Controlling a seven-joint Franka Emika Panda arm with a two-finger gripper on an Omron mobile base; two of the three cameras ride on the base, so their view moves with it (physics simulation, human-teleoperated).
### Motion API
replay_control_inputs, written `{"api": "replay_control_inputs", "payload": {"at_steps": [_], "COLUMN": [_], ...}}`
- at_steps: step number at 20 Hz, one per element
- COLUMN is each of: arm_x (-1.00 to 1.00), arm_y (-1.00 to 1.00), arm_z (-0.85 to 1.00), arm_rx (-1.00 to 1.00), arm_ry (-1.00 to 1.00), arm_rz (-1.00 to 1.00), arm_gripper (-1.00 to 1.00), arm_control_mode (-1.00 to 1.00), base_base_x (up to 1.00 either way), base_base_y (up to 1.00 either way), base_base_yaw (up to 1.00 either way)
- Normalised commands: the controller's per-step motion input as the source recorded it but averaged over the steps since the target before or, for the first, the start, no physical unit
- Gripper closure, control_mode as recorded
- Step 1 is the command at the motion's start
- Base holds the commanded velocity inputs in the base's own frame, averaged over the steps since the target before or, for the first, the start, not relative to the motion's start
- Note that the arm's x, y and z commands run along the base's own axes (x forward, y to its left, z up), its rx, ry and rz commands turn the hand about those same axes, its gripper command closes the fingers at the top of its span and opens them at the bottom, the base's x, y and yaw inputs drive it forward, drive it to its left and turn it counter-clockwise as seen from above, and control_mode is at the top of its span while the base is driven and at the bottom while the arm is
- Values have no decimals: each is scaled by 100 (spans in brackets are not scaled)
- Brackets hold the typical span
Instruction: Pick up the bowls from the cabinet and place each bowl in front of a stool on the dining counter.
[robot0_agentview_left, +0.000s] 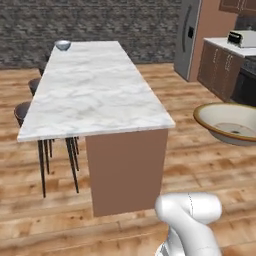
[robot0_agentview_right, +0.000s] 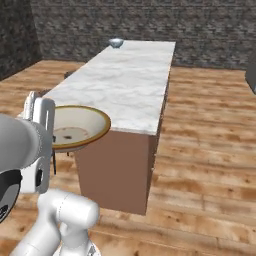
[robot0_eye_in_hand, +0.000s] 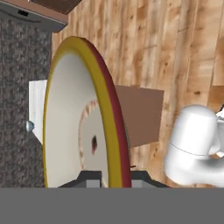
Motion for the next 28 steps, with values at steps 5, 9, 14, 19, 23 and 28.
{"api": "replay_control_inputs", "payload": {"at_steps": [5,9,14,19,23,28], "arm_x": [0,0,0,0,0,0], "arm_y": [0,0,0,0,0,0], "arm_z": [0,0,0,0,0,0], "arm_rx": [0,0,0,0,0,0], "arm_ry": [0,0,0,0,0,0], "arm_rz": [0,0,0,0,0,0], "arm_gripper": [100,100,100,100,100,100], "arm_control_mode": [100,100,100,100,100,100], "base_base_x": [53,47,34,35,38,34], "base_base_y": [100,100,100,100,100,100], "base_base_yaw": [-40,-30,-26,-25,-31,-39]}}
